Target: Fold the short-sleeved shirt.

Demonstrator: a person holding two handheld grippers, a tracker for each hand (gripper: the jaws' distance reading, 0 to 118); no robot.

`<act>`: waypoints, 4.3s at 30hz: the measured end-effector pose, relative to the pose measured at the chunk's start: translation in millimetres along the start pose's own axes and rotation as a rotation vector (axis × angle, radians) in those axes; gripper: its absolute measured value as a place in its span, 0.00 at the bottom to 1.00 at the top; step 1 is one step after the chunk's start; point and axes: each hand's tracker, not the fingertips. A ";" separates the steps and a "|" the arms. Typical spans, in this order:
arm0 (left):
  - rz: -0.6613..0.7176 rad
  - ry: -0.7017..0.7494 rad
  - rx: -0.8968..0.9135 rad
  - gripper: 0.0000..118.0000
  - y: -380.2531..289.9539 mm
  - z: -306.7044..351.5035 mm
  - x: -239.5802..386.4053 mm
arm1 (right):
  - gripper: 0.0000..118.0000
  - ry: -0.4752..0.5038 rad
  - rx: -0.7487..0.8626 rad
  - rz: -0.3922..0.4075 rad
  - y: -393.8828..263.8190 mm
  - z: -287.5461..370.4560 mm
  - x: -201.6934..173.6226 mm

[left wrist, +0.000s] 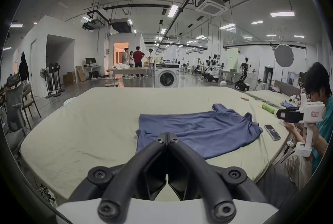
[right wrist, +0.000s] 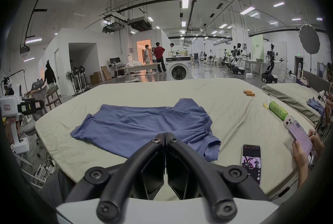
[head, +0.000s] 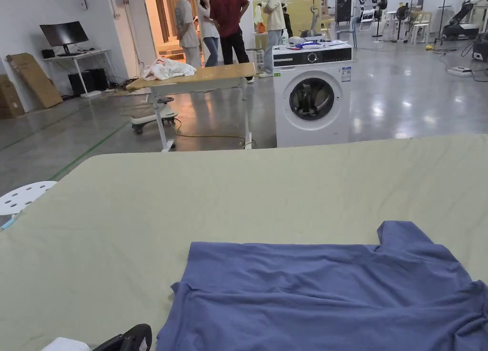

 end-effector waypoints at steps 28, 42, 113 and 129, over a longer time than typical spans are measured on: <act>0.067 0.111 -0.560 0.01 -72.3 -218.6 -48.9 | 0.43 -0.112 -0.248 -0.270 -34.9 -83.5 69.5; 0.096 0.095 -0.438 0.00 -54.1 -180.0 -64.4 | 0.04 -0.219 -0.400 -0.255 -46.6 -150.6 95.0; 0.164 0.190 -0.568 0.41 -31.1 -310.6 -104.1 | 0.00 -0.072 -0.221 -0.082 -44.0 0.3 36.8; -0.002 0.166 -0.698 0.00 -27.4 -326.9 -77.0 | 0.69 -0.080 -0.569 -0.125 68.3 -272.2 114.4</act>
